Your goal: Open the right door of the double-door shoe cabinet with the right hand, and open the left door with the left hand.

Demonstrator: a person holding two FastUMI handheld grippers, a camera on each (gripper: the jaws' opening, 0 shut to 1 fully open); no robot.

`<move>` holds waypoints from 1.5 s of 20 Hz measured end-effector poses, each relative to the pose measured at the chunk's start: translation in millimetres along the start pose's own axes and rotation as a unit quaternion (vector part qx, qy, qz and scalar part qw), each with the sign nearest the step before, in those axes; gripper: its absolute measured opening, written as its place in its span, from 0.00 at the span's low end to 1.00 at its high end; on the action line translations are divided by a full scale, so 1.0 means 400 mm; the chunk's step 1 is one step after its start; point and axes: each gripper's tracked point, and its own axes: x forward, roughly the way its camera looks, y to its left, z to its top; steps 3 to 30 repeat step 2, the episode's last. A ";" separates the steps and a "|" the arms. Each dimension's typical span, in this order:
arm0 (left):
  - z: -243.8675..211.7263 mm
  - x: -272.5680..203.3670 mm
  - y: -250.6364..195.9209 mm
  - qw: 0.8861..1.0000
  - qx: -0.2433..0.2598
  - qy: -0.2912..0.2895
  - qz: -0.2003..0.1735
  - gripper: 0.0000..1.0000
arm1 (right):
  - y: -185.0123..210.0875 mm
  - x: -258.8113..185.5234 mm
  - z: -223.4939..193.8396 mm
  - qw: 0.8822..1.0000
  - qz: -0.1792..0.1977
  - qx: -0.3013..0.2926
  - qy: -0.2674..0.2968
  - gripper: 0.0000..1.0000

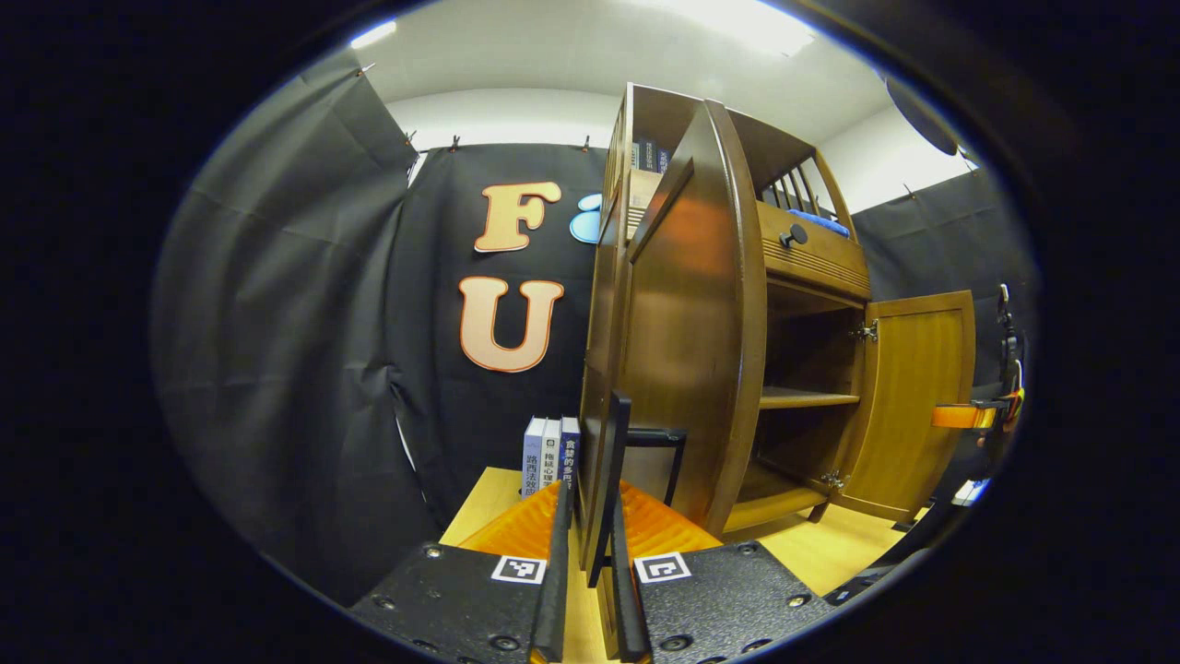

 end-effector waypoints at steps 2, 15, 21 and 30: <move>0.000 -0.008 -0.005 1.000 0.010 0.007 -0.002 0.22 | 0.014 -0.001 -0.003 1.000 0.006 -0.005 0.003 0.97; 0.000 -0.008 -0.005 1.000 0.010 0.007 -0.002 0.22 | 0.014 -0.001 -0.003 1.000 0.006 -0.005 0.003 0.97; 0.000 -0.008 -0.005 1.000 0.010 0.007 -0.002 0.22 | 0.014 -0.001 -0.003 1.000 0.006 -0.005 0.003 0.97; 0.000 -0.008 -0.005 1.000 0.010 0.007 -0.002 0.22 | 0.014 -0.001 -0.003 1.000 0.006 -0.005 0.003 0.97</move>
